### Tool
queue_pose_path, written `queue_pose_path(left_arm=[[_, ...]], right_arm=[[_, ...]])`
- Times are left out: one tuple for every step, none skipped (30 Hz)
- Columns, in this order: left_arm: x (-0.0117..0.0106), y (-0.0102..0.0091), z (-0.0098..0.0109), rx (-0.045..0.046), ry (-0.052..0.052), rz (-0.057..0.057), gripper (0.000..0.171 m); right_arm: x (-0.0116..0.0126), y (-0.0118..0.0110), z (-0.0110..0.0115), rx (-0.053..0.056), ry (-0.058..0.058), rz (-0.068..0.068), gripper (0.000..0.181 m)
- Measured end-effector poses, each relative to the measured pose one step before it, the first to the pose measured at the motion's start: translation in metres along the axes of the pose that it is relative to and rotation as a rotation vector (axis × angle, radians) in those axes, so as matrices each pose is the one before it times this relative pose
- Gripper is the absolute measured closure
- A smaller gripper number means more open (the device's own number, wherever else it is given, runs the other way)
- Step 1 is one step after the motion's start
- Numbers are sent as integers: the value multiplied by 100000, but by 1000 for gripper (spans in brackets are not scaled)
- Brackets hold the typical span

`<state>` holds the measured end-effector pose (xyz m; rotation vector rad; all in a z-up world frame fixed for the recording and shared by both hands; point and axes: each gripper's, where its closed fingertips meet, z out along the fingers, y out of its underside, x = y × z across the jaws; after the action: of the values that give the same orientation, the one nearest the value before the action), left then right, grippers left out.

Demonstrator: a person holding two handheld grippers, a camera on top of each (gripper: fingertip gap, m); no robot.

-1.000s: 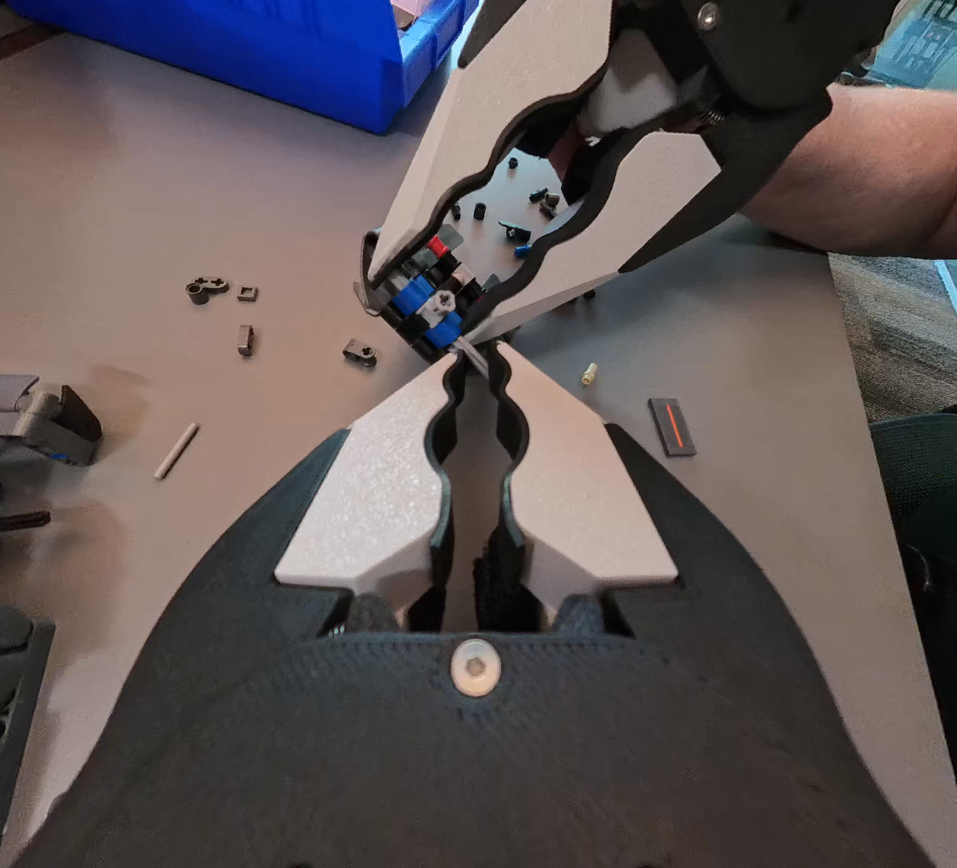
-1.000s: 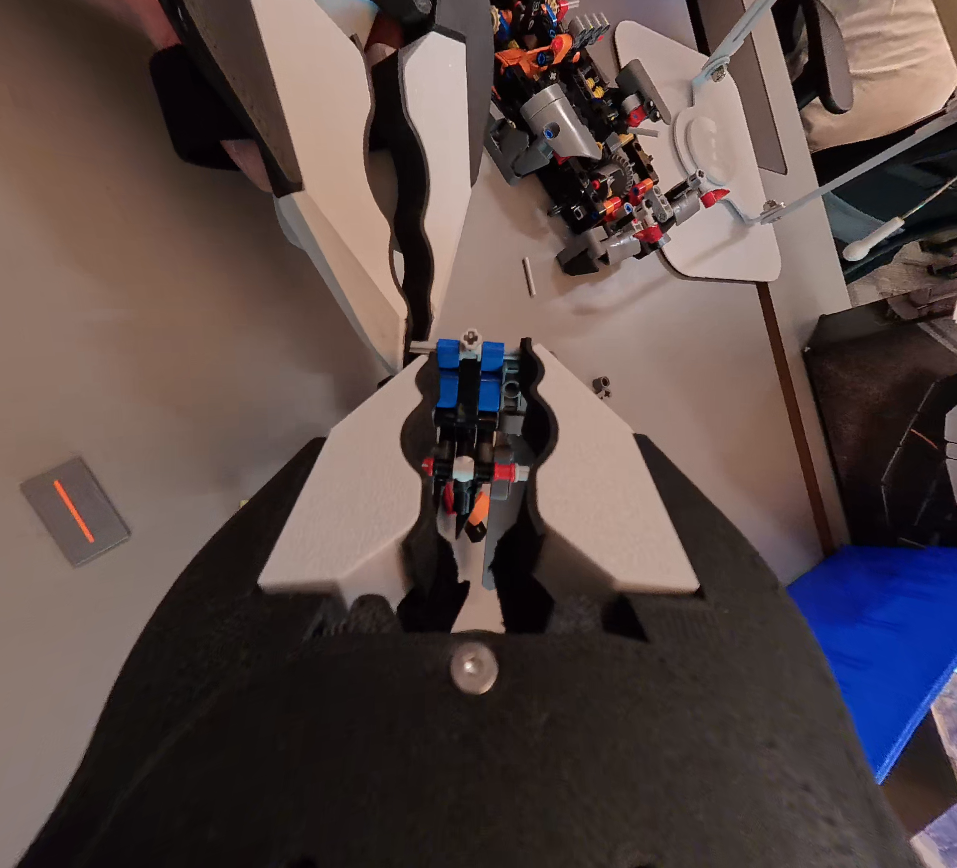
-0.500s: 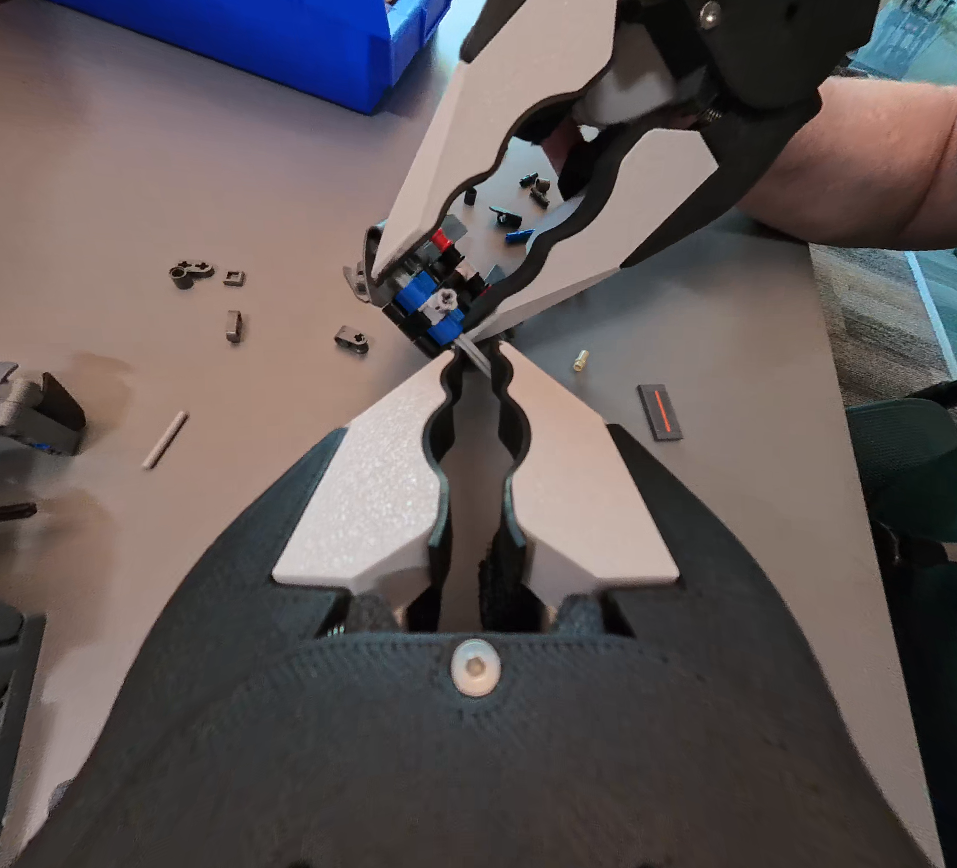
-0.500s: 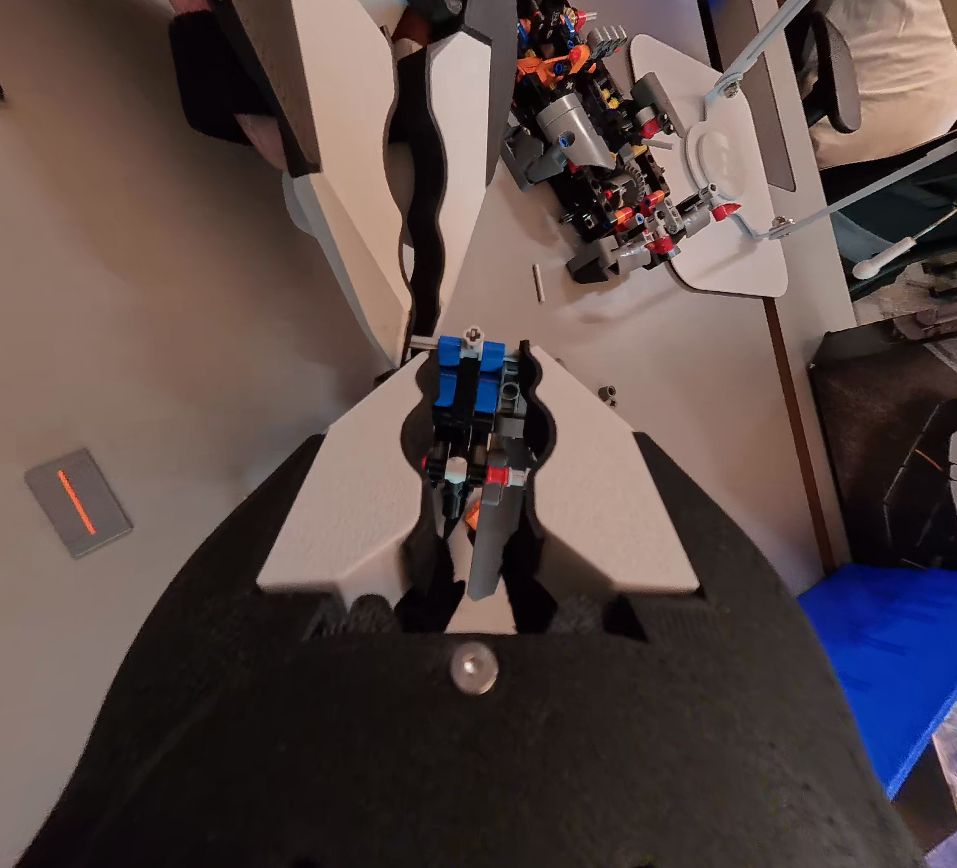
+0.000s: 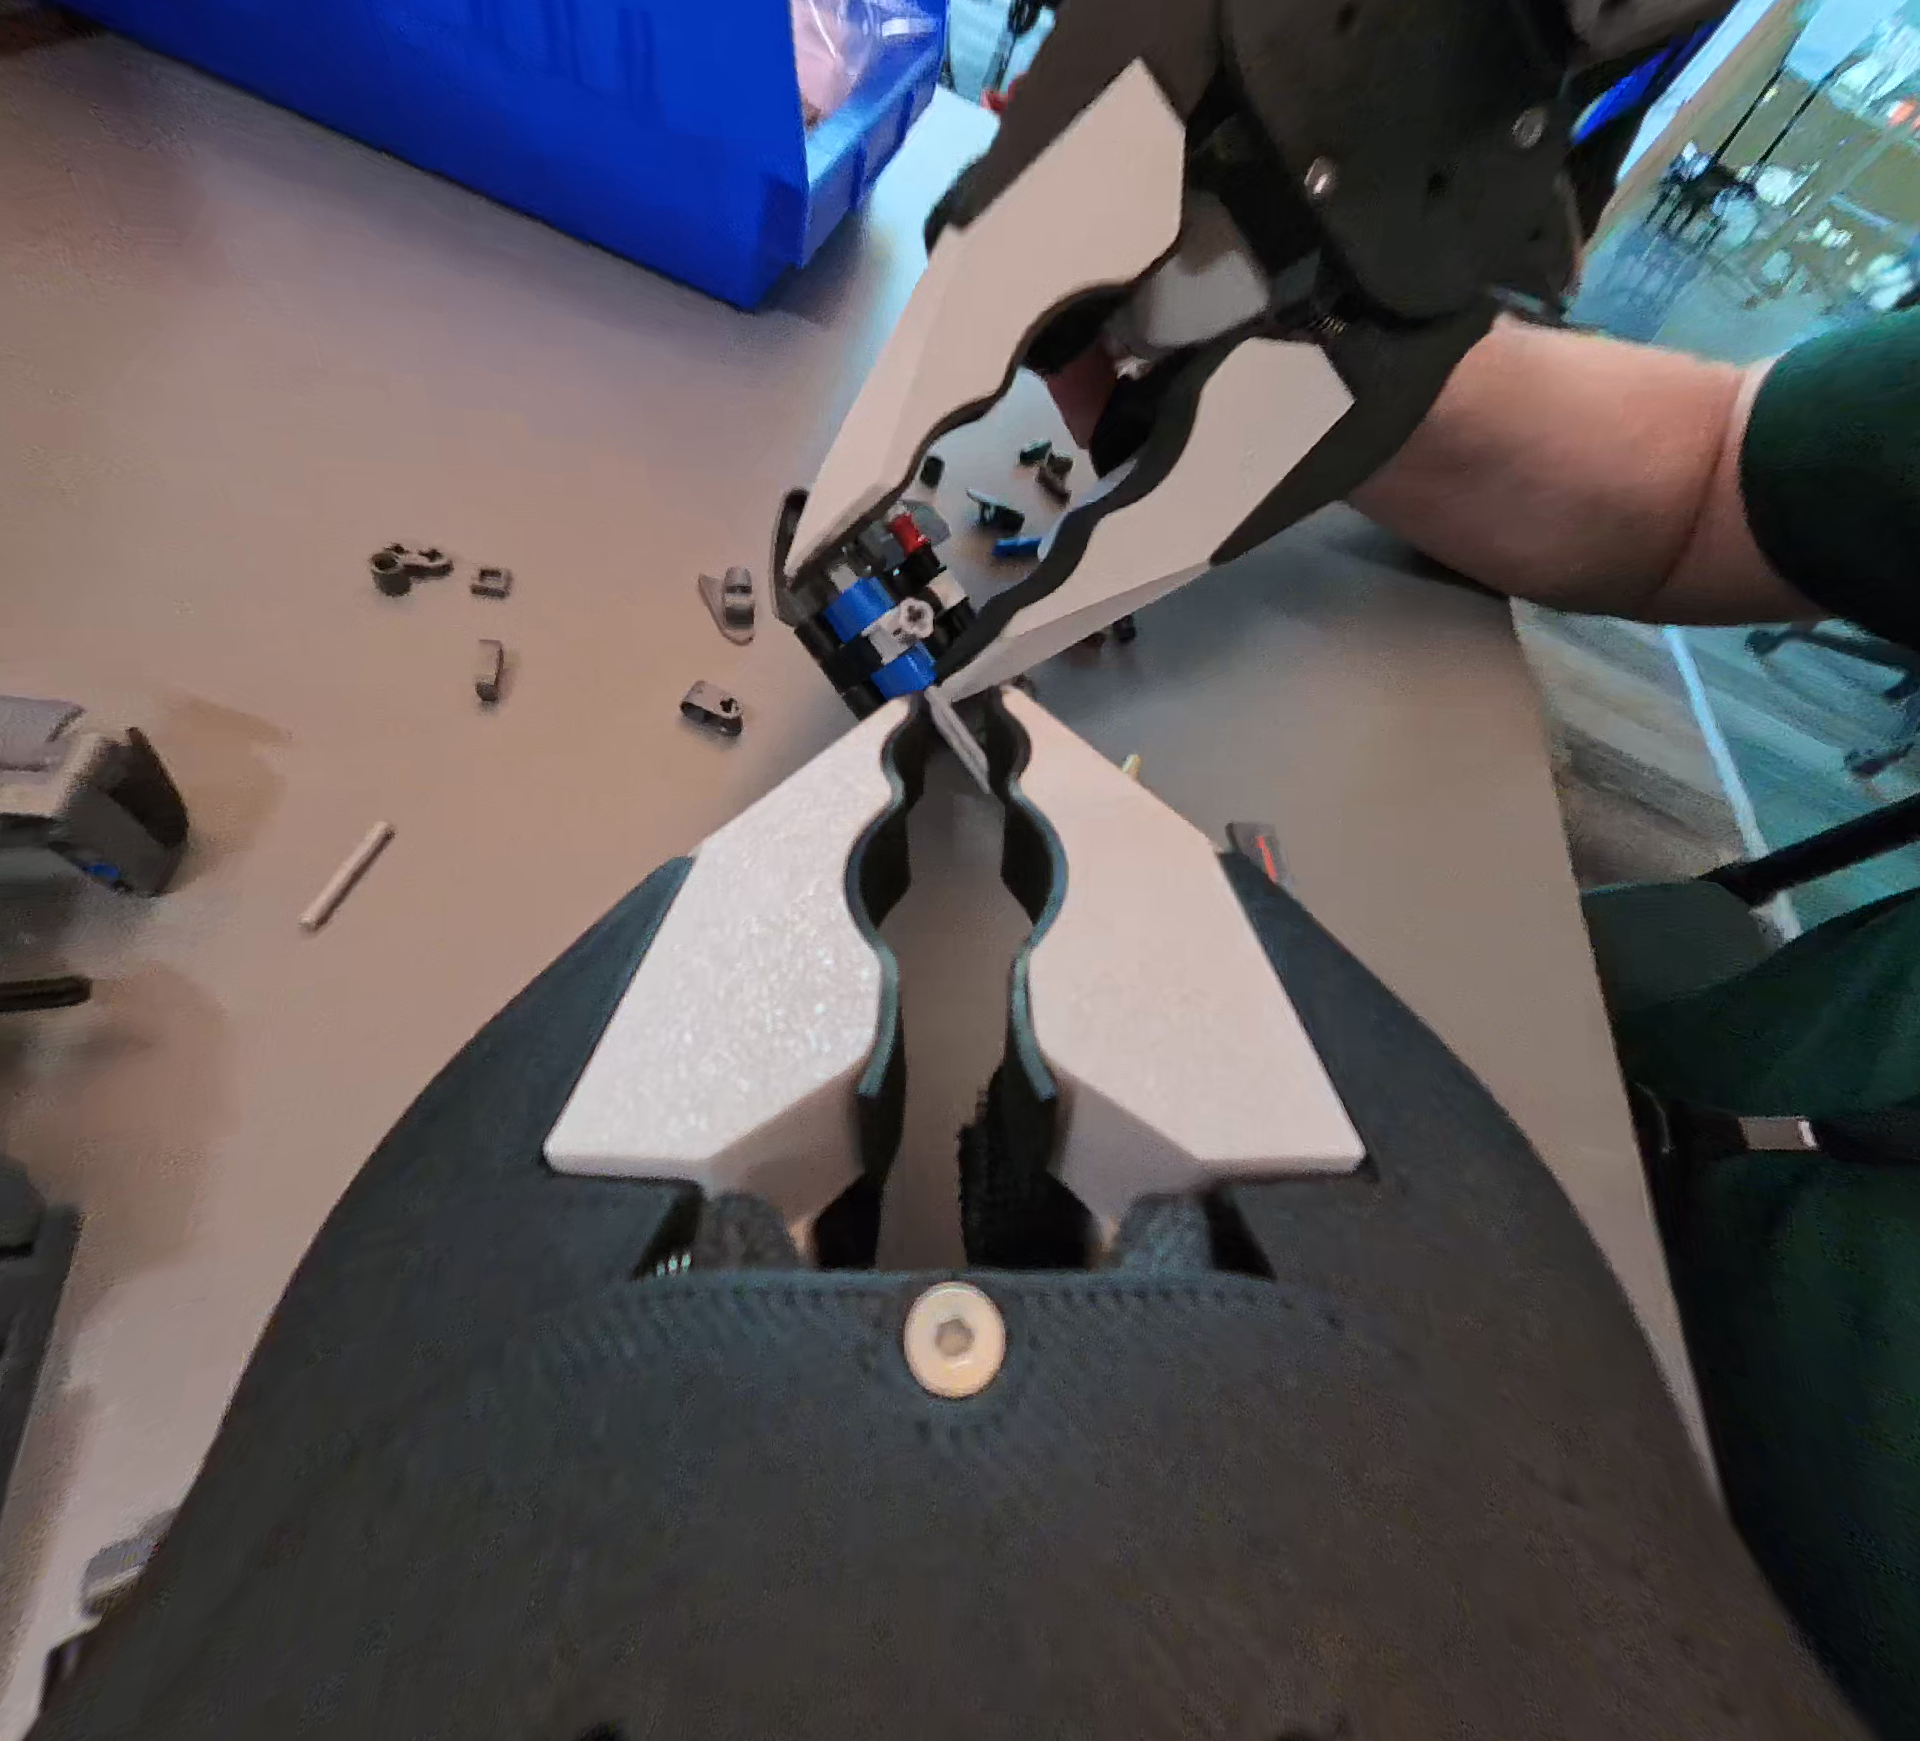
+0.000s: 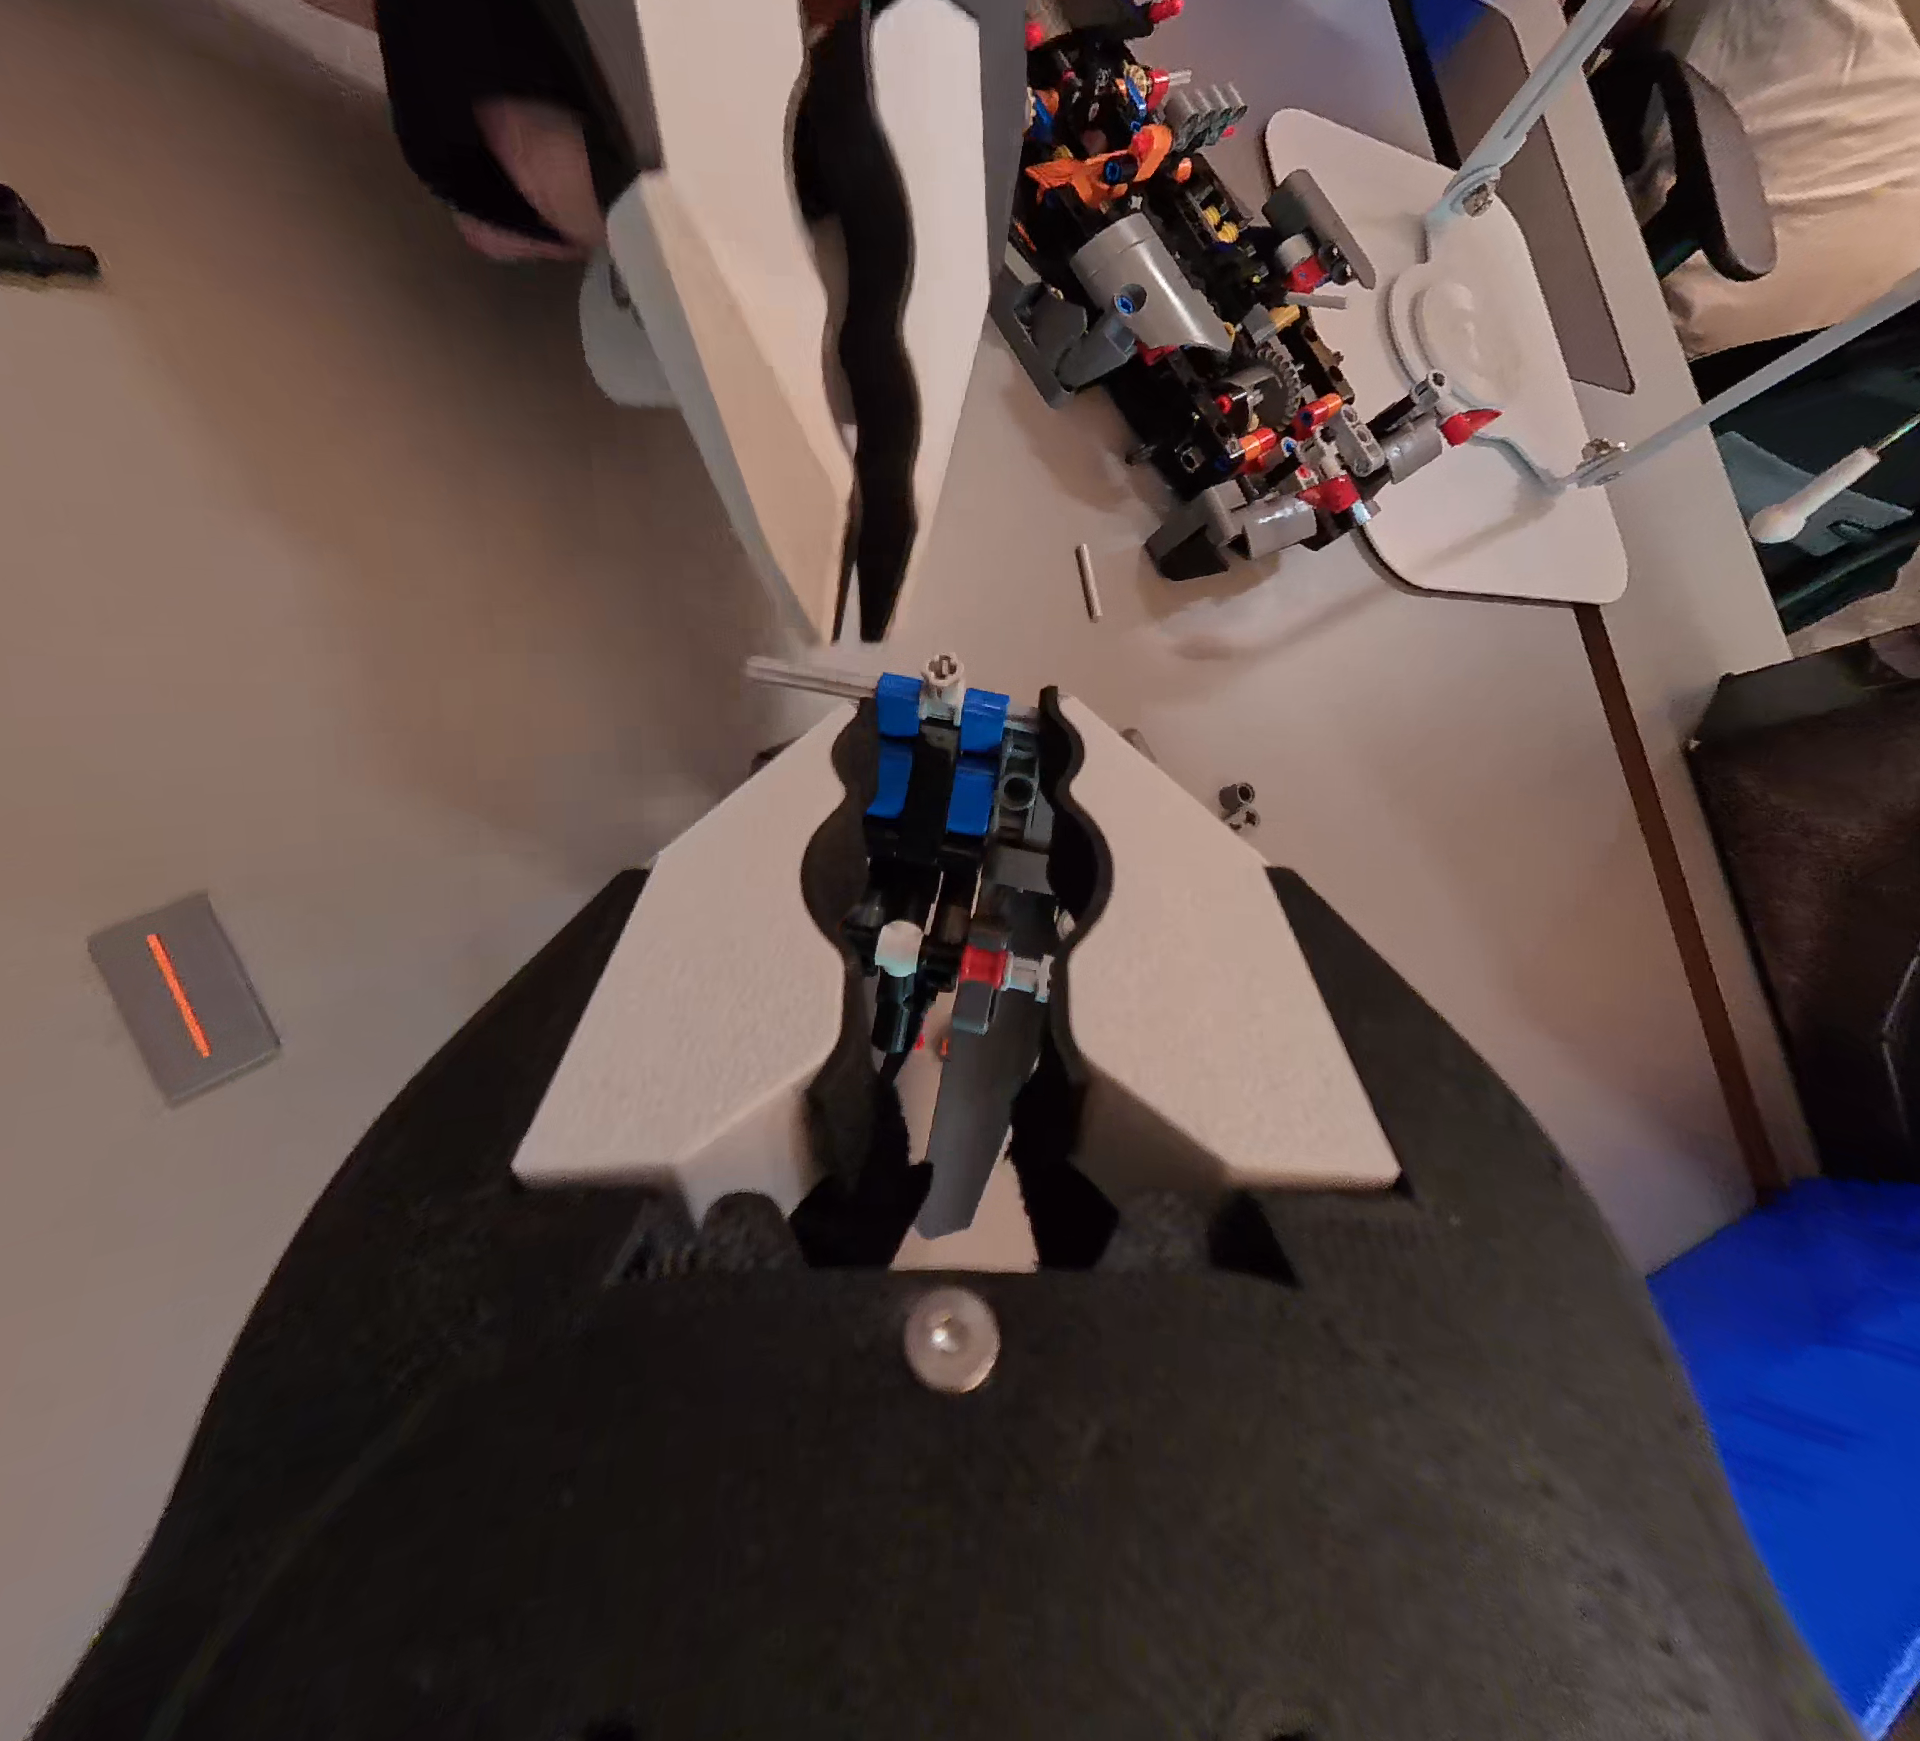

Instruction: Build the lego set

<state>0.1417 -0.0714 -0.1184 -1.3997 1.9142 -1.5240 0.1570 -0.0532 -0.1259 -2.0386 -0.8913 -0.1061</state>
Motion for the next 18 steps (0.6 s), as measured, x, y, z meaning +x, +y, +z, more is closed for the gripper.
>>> queue_pose_path(left_arm=[[-246,-294,-382,1818,-499,-1045,163],[-412,58,-139,-142,-1978,-2,164],[-273,297,96,-1452,-1626,579,165],[-65,283,257,-1342,-718,495,167],[120,200,274,-1106,114,599,168],[69,91,197,-768,-378,758,171],[-95,-42,51,10,-1223,825,171],[-46,-81,-14,398,-362,-36,171],[83,-31,5,431,751,-483,171],[69,4,41,355,350,-107,171],[-67,108,81,-325,-725,426,171],[1,140,78,-715,-416,711,171],[-47,51,41,-166,-779,652,171],[-40,37,23,-69,-533,428,171],[14,22,18,127,34,-207,171],[-5,-11,1,297,57,-476,171],[-20,68,14,-138,-163,86,171],[-3,101,55,-417,-313,200,171]], right_arm=[[4,-86,-40,899,-197,118,152],[-45,-100,-24,575,-353,248,153],[-44,-61,-11,7,35,-381,153],[-62,-59,13,151,52,-674,153],[-60,-29,45,21,-91,-139,152],[-63,103,76,-645,-364,244,152],[-20,16,23,22,0,-219,153],[58,-36,-24,258,482,-69,153],[4,-18,-29,-29,-76,113,152],[15,37,-1,-253,185,-161,153],[-49,58,39,-410,0,-348,153],[-74,92,43,-763,-141,-704,153],[-26,31,55,-470,112,-117,153],[-13,33,25,-397,98,-65,153],[-20,1,-3,-337,12,14,153],[16,-16,16,-311,242,14,153],[-64,31,59,-660,44,-286,154],[-32,51,36,-943,592,-808,154]])
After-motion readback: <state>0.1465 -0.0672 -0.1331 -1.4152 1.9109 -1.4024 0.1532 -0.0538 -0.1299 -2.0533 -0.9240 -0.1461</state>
